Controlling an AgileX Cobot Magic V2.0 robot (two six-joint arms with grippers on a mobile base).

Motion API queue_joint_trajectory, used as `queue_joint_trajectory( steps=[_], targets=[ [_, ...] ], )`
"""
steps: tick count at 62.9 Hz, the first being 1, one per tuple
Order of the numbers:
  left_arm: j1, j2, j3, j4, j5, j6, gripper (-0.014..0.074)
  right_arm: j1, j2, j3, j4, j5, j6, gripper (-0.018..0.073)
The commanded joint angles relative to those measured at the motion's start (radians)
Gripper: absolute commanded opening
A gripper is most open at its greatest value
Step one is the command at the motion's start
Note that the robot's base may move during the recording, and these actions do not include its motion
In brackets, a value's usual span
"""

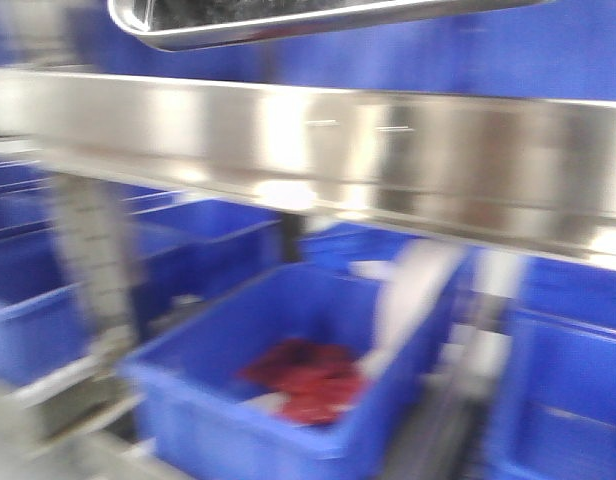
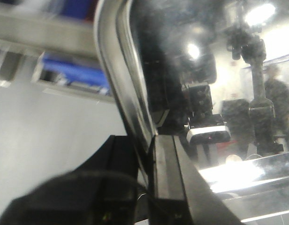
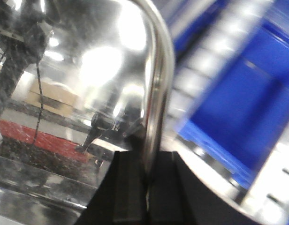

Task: Stack silver trays without gaps
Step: 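Turn the base away from the shelf while holding the tray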

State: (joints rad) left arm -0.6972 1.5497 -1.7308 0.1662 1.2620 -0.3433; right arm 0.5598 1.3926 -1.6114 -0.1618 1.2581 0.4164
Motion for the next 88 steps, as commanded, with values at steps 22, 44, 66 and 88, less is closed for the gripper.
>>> queue_joint_trajectory(
  steps=[22, 44, 66, 88],
  targets=[
    [-0.017, -0.035, -0.027, -0.016, 0.041, 0.035, -0.0048, 0.008, -0.038, -0.033, 0.010, -0.006, -0.015, 0.0057],
    [-0.017, -0.035, -0.027, -0.018, 0.041, 0.035, -0.0048, 0.008, -0.038, -0.033, 0.010, -0.005, -0.015, 0.0057],
    [-0.017, -0.035, -0.027, -0.020, 0.041, 0.035, -0.0048, 0.008, -0.038, -0.033, 0.010, -0.004, -0.015, 0.0057],
    [-0.017, -0.035, -0.027, -0.020, 0.041, 0.035, -0.0048, 0.008, -0.038, -0.033, 0.010, -0.004, -0.015, 0.0057]
  ],
)
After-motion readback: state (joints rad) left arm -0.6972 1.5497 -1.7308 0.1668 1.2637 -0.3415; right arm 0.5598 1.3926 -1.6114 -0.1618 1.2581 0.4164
